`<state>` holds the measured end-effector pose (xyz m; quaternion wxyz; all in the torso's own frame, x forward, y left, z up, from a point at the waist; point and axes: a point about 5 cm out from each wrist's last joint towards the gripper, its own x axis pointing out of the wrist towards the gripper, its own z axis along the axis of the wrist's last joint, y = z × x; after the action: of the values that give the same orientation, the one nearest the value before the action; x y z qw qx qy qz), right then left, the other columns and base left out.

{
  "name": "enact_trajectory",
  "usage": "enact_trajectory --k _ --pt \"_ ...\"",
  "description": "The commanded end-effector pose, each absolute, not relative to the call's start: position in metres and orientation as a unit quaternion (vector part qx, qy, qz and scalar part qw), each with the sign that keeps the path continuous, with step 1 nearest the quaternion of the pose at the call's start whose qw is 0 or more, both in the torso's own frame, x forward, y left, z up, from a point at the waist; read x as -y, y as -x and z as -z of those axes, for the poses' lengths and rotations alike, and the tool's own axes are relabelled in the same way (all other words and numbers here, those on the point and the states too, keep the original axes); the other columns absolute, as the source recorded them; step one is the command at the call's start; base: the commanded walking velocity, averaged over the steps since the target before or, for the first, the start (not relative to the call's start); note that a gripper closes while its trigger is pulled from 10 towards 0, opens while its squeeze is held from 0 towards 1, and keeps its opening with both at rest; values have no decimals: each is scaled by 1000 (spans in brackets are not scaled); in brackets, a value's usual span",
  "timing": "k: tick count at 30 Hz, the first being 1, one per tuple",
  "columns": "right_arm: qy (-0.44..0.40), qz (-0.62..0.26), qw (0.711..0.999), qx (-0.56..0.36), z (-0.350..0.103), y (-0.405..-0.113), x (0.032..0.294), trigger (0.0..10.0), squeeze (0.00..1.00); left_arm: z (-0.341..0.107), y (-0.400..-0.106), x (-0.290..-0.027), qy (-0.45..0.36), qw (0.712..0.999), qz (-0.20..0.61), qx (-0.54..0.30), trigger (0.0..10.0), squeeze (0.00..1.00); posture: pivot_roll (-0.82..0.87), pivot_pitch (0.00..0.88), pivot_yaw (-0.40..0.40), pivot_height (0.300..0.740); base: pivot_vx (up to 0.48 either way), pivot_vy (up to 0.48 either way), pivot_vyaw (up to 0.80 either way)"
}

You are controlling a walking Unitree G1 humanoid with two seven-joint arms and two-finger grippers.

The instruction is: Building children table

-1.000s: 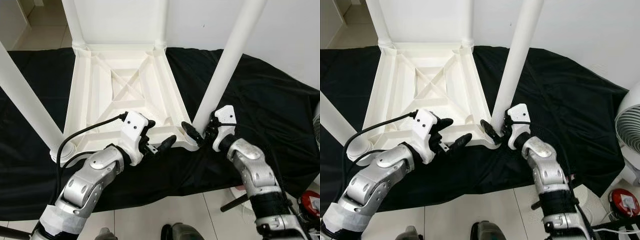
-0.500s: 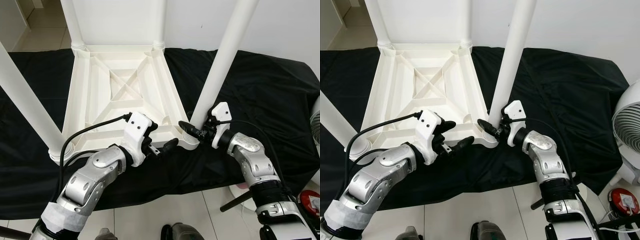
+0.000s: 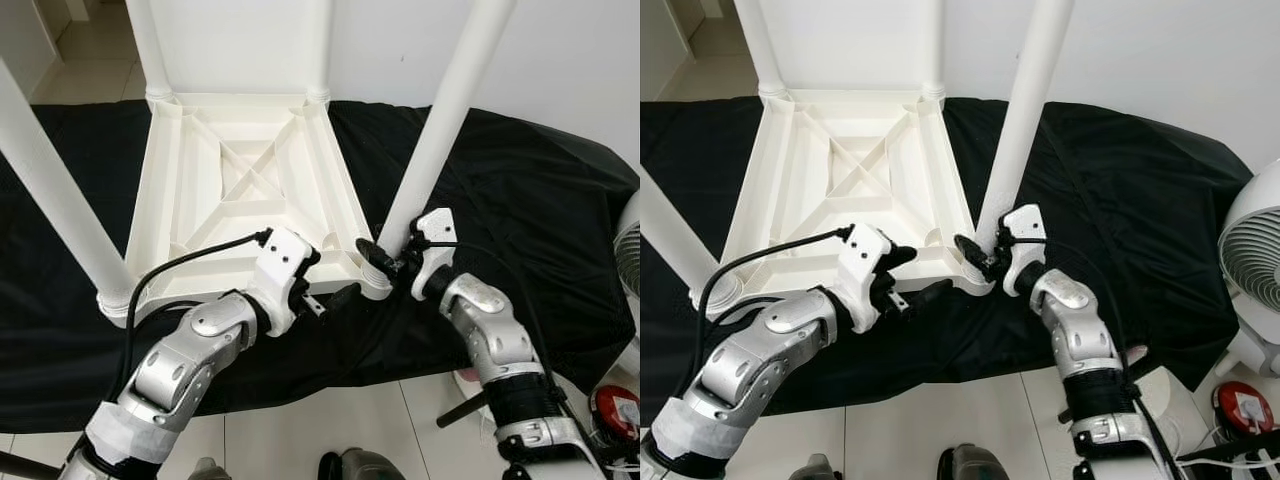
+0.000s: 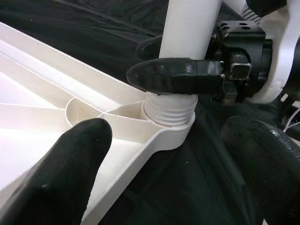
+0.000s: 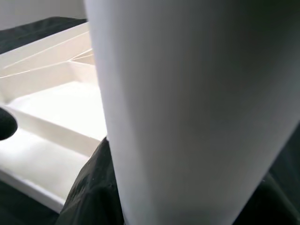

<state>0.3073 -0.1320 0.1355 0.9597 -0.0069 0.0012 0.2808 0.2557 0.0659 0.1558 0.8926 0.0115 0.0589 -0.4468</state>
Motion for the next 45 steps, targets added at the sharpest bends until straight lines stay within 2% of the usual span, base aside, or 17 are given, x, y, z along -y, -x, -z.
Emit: enact_trajectory --k 1,5,8,11,18,19,20,21,25,26,27,30,39,40,41,43,45 --pt "-12 -239 971 -23 -130 -303 120 0 0 -156 -258 -65 -13 886 459 -58 10000 0 23 0 -74 740 0 0 0" --pt "-14 -141 989 -39 -128 -302 118 0 0 -156 -259 -67 -12 891 451 -60 10000 0 26 2 -81 740 0 0 0" --pt "-11 -104 993 -48 -126 -302 120 0 0 -156 -259 -67 -12 891 450 -61 10000 0 26 2 -81 740 0 0 0" --pt "-8 -26 997 -69 -120 -299 123 0 0 -155 -258 -65 -12 891 449 -61 10000 0 28 3 -85 740 0 0 0" --pt "-15 8 997 -75 -122 -292 120 0 0 -155 -257 -60 -8 889 455 -60 10000 0 20 0 -85 740 0 0 0" --pt "-16 6 997 -73 -123 -292 119 3843 0 -155 -257 -59 -8 888 455 -60 10000 0 20 0 -86 740 0 0 0" --pt "-16 6 997 -73 -123 -292 119 3843 0 -155 -257 -59 -8 888 455 -60 10000 0 20 0 -86 740 0 0 0" --pt "-17 -1 997 -74 -123 -292 117 10000 0 -155 -257 -59 -8 888 455 -59 10000 0 20 0 -86 740 0 0 0" --pt "-25 -18 996 -81 -122 -292 112 10000 0 -157 -259 -60 -6 890 453 -56 10000 0 19 0 -89 740 0 0 0" --pt "-32 -37 996 -71 -125 -292 111 10000 306 -157 -259 -60 -6 891 451 -55 10000 0 19 1 -89 740 0 0 0" --pt "-38 -50 996 -64 -127 -292 109 10000 1000 -157 -260 -60 -6 891 450 -55 10000 0 19 4 -90 740 0 0 0" --pt "-34 -93 994 -35 -134 -295 115 10000 1000 -158 -261 -60 -3 894 445 -54 10000 0 18 5 -88 740 0 0 0" --pt "17 -182 983 -29 -134 -301 141 10000 1000 -157 -263 -59 -6 894 444 -52 10000 0 17 1 -78 740 0 0 0" --pt "46 -220 974 -24 -134 -302 148 10000 0 -158 -263 -60 -6 894 445 -50 10000 0 14 0 -74 740 0 0 0" --pt "46 -220 974 -24 -134 -302 148 10000 0 -158 -263 -60 -6 894 445 -50 10000 0 14 0 -74 740 0 0 0" --pt "87 -283 955 -20 -135 -307 163 10000 0 -159 -264 -60 -11 891 451 -44 10000 0 11 0 -72 740 0 0 0" --pt "98 -293 951 -19 -136 -311 164 10000 0 -160 -264 -60 -14 889 455 -41 10000 0 12 0 -71 740 0 0 0"
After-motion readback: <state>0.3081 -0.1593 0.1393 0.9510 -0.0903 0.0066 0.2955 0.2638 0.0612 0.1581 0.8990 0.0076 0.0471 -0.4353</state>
